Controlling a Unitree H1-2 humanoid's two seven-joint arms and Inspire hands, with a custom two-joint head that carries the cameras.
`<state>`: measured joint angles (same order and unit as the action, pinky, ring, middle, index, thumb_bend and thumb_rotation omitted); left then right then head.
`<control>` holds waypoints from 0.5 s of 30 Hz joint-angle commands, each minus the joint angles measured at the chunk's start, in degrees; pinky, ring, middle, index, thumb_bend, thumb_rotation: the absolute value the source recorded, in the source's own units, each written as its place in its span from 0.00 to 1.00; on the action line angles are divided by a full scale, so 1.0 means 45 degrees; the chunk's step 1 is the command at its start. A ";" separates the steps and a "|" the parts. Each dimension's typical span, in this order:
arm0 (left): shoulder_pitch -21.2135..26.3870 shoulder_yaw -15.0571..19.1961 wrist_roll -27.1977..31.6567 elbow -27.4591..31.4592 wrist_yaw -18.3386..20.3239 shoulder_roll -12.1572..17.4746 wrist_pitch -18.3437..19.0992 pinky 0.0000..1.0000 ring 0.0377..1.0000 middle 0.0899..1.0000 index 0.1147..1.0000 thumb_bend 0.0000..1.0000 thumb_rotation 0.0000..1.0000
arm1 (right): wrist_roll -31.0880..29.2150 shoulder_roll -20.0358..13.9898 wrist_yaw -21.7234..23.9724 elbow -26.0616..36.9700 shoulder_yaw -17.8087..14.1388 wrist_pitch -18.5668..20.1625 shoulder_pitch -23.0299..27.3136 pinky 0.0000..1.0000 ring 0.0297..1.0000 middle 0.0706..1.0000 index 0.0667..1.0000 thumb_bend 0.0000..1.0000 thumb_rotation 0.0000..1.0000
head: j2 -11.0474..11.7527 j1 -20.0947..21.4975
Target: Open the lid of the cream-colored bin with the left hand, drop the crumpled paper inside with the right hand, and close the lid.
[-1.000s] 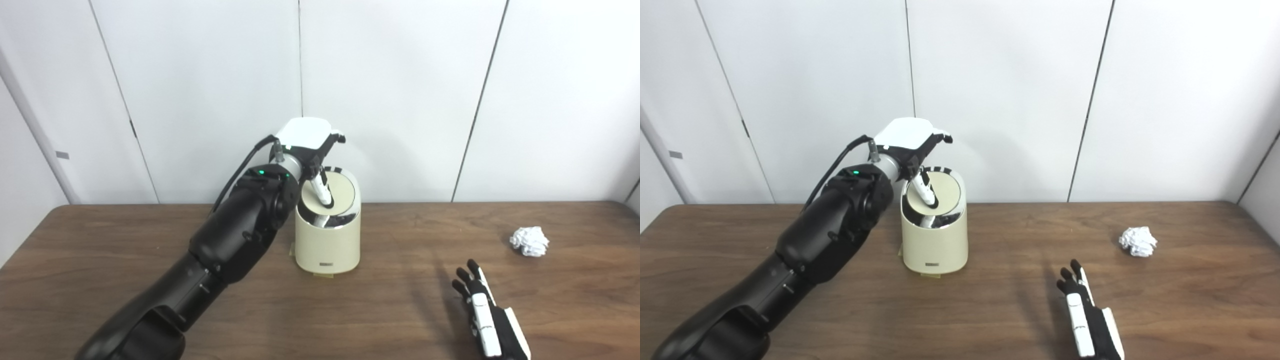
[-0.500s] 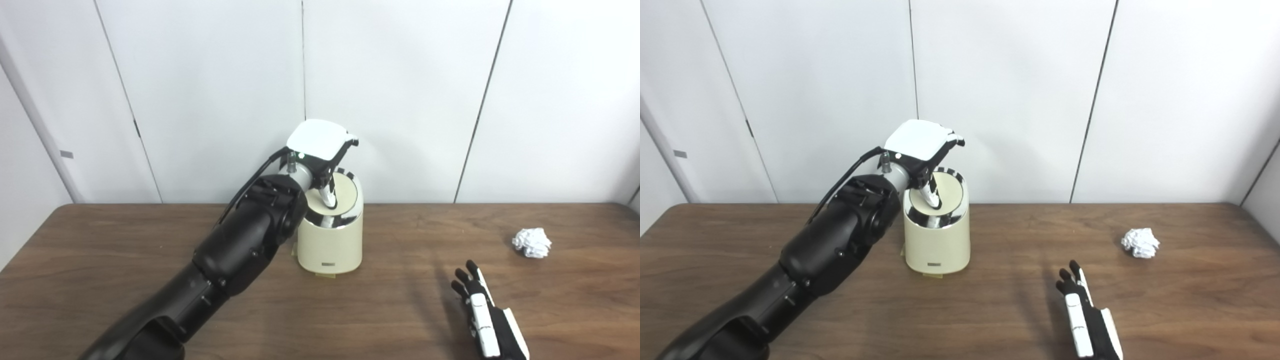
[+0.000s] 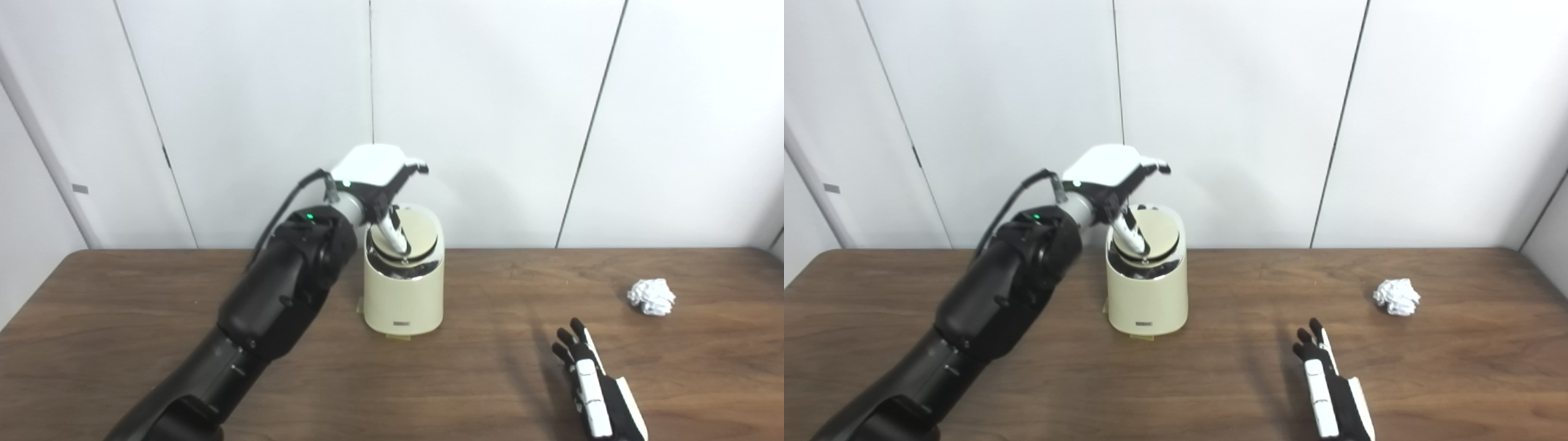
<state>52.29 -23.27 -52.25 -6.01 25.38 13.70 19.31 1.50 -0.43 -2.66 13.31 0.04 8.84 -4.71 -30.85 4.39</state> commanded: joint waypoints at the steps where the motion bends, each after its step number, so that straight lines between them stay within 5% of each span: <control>1: 0.0717 0.0716 0.0154 0.0542 -0.1330 0.0118 -0.0380 0.81 0.88 0.87 0.86 0.91 0.05 | -0.0084 0.0128 0.0168 -0.0024 0.0138 -0.0058 0.0191 1.00 0.94 0.95 1.00 0.56 1.00 | -0.0002 -0.0005; 6: 0.0276 0.1849 0.1122 0.0994 -0.2640 0.0158 -0.1200 0.79 0.84 0.82 0.81 0.84 0.02 | -0.0020 0.0126 0.0143 -0.0093 0.0170 -0.0041 0.0254 1.00 0.94 0.95 1.00 0.56 1.00 | -0.0003 -0.0015; 9: -0.0486 0.2319 0.1534 0.1119 -0.3821 0.0242 -0.2070 0.67 0.79 0.80 0.79 0.72 0.12 | 0.0079 0.0090 0.0145 -0.0042 0.0213 -0.0020 0.0244 1.00 0.94 0.95 1.00 0.57 1.00 | -0.0025 -0.0109; 10: -0.0755 0.2354 0.1581 0.1165 -0.4109 0.0279 -0.2334 0.69 0.81 0.83 0.83 0.60 0.22 | 0.0102 0.0096 0.0137 -0.0008 0.0227 -0.0002 0.0239 1.00 0.94 0.95 1.00 0.56 1.00 | -0.0021 -0.0110; 11: -0.1226 0.2364 0.1597 0.1314 -0.4368 0.0311 -0.2570 0.69 0.82 0.83 0.85 0.56 0.25 | 0.0045 0.0130 0.0145 0.0043 0.0232 0.0046 0.0237 1.00 0.94 0.95 1.00 0.56 1.00 | -0.0051 -0.0048; 15: -0.2874 0.2744 0.1970 0.2096 -0.4804 0.0215 -0.2726 0.78 0.88 0.90 0.92 0.38 0.67 | 0.0075 0.0183 0.0116 0.0160 0.0298 0.0086 0.0200 1.00 0.94 0.95 1.00 0.55 1.00 | -0.0156 0.0025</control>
<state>38.51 -12.61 -44.33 0.72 6.68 14.23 7.95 1.79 -0.35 -2.68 13.20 0.70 9.09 -4.32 -31.55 4.48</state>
